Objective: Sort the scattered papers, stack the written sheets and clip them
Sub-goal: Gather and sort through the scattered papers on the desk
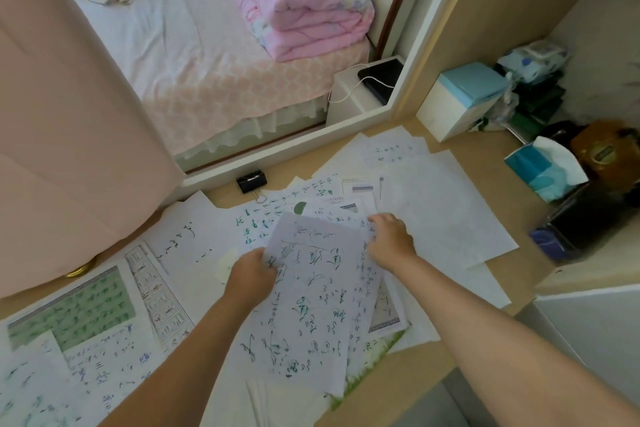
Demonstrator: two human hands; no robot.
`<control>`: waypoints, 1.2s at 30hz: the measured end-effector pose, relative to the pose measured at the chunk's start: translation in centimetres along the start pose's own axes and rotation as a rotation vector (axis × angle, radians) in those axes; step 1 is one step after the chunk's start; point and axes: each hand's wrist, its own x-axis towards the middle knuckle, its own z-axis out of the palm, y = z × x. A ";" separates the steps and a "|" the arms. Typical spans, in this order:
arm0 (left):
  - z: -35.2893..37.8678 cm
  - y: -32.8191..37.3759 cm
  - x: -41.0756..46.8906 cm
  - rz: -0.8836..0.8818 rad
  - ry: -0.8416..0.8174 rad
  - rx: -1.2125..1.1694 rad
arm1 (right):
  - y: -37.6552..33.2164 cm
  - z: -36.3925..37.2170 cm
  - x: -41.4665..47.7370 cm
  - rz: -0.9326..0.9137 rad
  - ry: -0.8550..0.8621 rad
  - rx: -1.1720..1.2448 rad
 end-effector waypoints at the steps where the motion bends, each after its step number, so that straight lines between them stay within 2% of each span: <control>1: 0.2 0.3 0.3 -0.008 0.012 0.011 | 0.2 -0.3 0.8 0.001 -0.013 -0.020; 5: 1.4 1.9 1.3 -0.021 0.089 0.051 | 1.4 -0.3 3.3 0.007 -0.071 -0.038; 11: 3.1 3.8 1.5 -0.022 0.134 0.002 | 3.0 -1.1 4.8 -0.060 -0.147 0.150; 14: 3.2 4.4 1.3 0.034 0.124 -0.077 | 3.0 -2.6 4.5 -0.118 -0.157 0.432; 18: 2.7 5.7 0.6 -0.022 0.032 -0.359 | 3.9 -5.0 4.1 -0.080 -0.335 0.830; 21: 2.0 6.1 -0.1 -0.103 -0.017 -0.550 | 3.8 -5.0 3.9 0.009 -0.385 1.052; 24: 1.6 5.8 -0.9 -0.182 -0.075 -0.605 | 3.0 -3.3 3.0 0.189 -0.456 1.441; 25: 1.7 5.5 -1.2 -0.205 -0.045 -0.615 | 2.6 -2.5 2.6 0.209 -0.438 1.422; 27: 1.7 4.9 -1.9 -0.237 0.087 -0.598 | 1.2 -1.1 1.1 0.191 -0.332 1.088; 29: 1.6 4.2 -2.6 -0.244 0.209 -0.484 | -0.4 0.5 -0.2 0.133 -0.213 0.802; 32: 1.8 3.0 -3.2 -0.295 0.332 -0.341 | -3.0 2.3 -1.9 0.004 -0.197 0.631; 36: 2.3 2.5 -3.0 -0.252 0.353 0.089 | -3.5 2.4 -1.8 -0.133 -0.113 0.391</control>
